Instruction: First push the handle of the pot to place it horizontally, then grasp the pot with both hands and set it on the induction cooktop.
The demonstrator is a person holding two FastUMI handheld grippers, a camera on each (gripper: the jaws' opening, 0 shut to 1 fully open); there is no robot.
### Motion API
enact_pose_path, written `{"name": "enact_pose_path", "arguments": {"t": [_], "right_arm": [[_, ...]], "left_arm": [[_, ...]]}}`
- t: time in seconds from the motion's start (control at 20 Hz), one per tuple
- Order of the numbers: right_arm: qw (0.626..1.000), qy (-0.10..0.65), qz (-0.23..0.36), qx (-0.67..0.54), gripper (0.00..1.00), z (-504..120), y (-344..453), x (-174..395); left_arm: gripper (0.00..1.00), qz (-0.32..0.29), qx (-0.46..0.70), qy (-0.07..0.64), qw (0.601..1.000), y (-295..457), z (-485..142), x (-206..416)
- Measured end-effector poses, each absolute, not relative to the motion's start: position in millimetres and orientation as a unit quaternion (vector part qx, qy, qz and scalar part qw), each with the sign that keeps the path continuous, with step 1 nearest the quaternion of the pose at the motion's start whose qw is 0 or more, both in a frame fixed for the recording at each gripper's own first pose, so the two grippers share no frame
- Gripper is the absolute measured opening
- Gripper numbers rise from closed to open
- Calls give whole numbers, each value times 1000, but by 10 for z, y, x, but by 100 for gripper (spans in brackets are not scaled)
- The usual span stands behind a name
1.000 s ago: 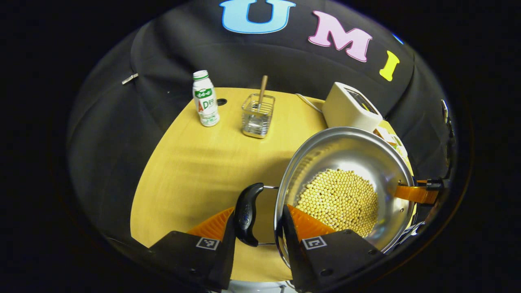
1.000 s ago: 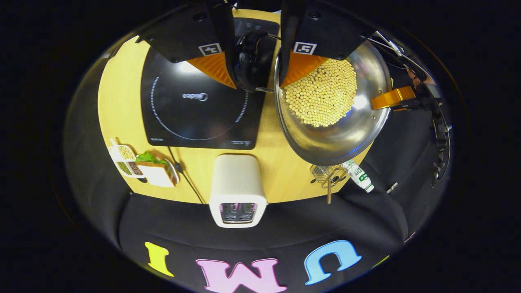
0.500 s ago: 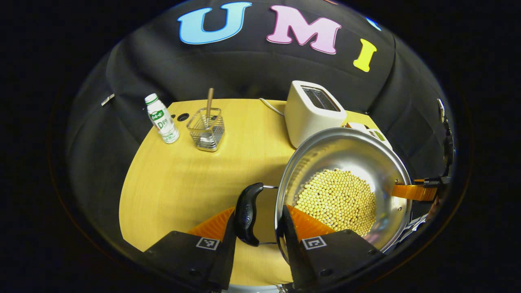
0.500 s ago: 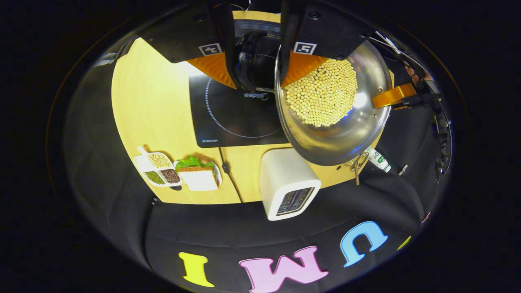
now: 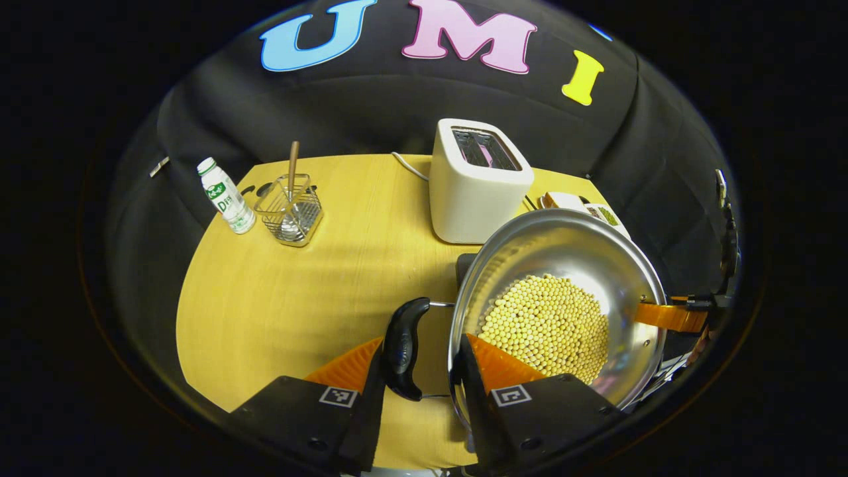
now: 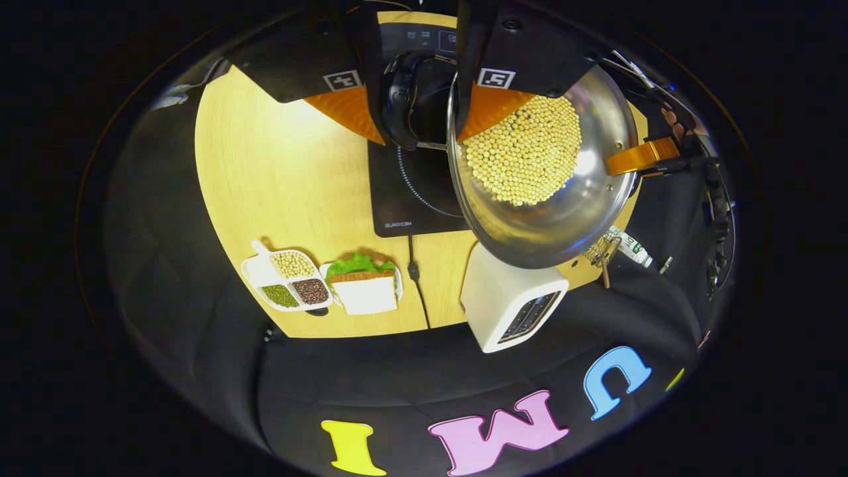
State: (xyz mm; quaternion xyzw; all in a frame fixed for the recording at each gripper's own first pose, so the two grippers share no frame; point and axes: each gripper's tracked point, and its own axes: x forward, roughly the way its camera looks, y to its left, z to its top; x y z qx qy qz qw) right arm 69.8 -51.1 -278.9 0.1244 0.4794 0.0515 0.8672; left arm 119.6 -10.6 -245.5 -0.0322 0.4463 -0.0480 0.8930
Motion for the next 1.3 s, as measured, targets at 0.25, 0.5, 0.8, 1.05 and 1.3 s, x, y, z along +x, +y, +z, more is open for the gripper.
{"name": "enact_pose_path", "arguments": {"t": [0.25, 0.5, 0.8, 1.05, 1.3], "right_arm": [[862, 488, 50, 125, 48, -2949, -681, 781], [858, 496, 50, 126, 48, -3108, -764, 881], [855, 500, 51, 127, 44, -3237, -805, 949], [856, 497, 55, 132, 48, -3241, -819, 965], [855, 497, 54, 136, 49, -3225, -805, 955]], "left_arm": [[59, -46, -29, 455, 889, -300, -2592, 1290], [59, -44, -29, 462, 885, -388, -2728, 1393], [59, -41, -23, 461, 886, -426, -2783, 1462], [59, -43, -24, 459, 887, -426, -2799, 1469], [60, -43, -25, 458, 887, -425, -2811, 1477]]}}
